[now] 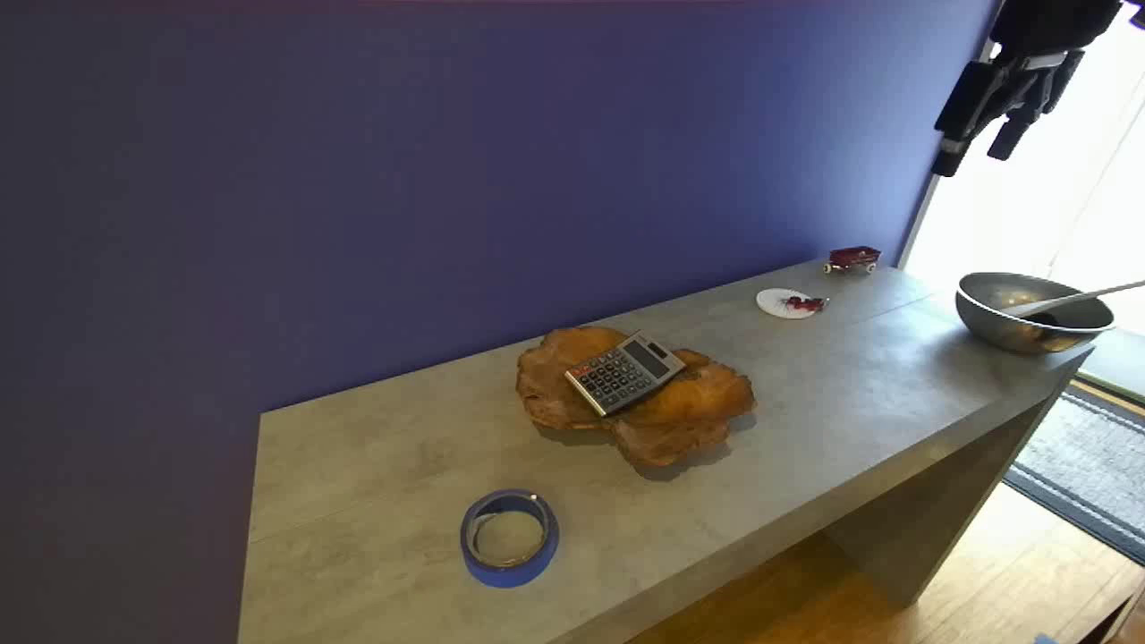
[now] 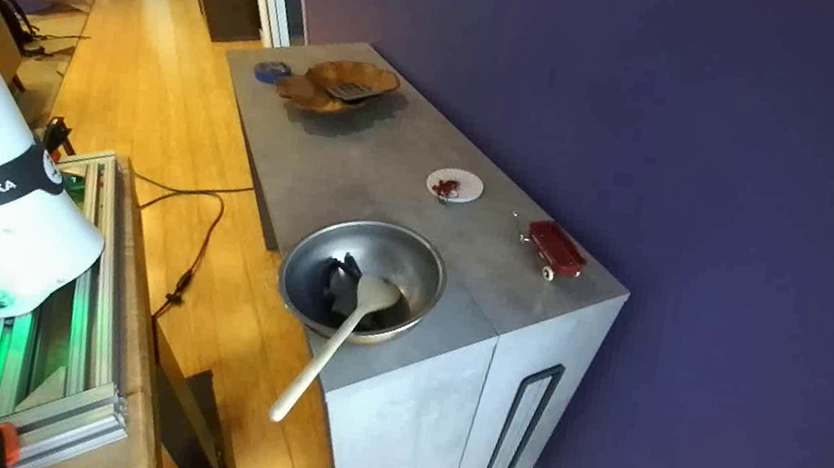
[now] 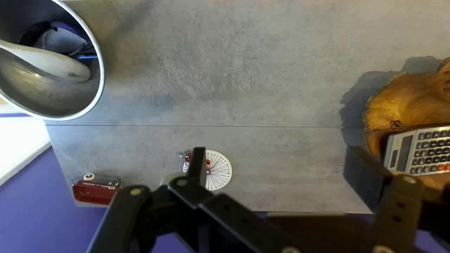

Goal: Pick up the blue masking tape and put it in the silver bowl

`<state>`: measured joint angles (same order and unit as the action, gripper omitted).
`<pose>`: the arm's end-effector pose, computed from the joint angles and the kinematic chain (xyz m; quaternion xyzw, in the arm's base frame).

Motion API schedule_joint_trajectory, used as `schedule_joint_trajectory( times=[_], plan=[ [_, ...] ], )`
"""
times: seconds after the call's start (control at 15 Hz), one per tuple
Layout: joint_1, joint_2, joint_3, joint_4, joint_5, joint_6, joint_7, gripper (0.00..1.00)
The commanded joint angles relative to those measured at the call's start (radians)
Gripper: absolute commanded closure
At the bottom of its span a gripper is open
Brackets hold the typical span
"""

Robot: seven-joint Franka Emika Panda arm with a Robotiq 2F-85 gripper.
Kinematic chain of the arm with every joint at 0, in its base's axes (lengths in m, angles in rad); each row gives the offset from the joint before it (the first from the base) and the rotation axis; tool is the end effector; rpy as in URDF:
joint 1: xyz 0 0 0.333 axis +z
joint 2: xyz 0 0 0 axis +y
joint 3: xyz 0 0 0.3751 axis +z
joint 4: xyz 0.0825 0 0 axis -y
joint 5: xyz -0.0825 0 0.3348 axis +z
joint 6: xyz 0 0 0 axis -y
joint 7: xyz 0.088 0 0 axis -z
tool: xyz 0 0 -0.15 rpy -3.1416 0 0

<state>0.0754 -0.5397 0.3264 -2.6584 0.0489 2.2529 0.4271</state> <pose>0.2891 0.1317 0.4469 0.9955 -0.0441 0.0760 0.0365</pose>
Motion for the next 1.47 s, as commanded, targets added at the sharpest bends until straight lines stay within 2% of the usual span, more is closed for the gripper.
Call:
schedule_joint_trajectory(
  times=[0.0, 0.8, 0.93, 1.0, 1.07, 1.27, 1.4],
  plan=[
    [0.016, 0.002, -0.016, 0.001, -0.011, -0.002, 0.008, 0.0],
    [0.016, 0.002, -0.016, 0.001, -0.011, -0.002, 0.008, 0.0],
    [0.018, 0.113, 0.019, 0.066, -0.035, 0.089, 0.008, 0.0],
    [0.018, 0.201, 0.064, 0.123, -0.06, 0.15, 0.034, 0.0],
    [0.019, 0.234, 0.089, 0.144, -0.09, 0.19, 0.037, 0.0],
    [0.033, 0.39, 0.161, 0.265, -0.219, 0.224, 0.031, 0.0],
    [0.08, 0.512, 0.177, 0.362, -0.271, 0.199, 0.004, 0.0]
  ],
)
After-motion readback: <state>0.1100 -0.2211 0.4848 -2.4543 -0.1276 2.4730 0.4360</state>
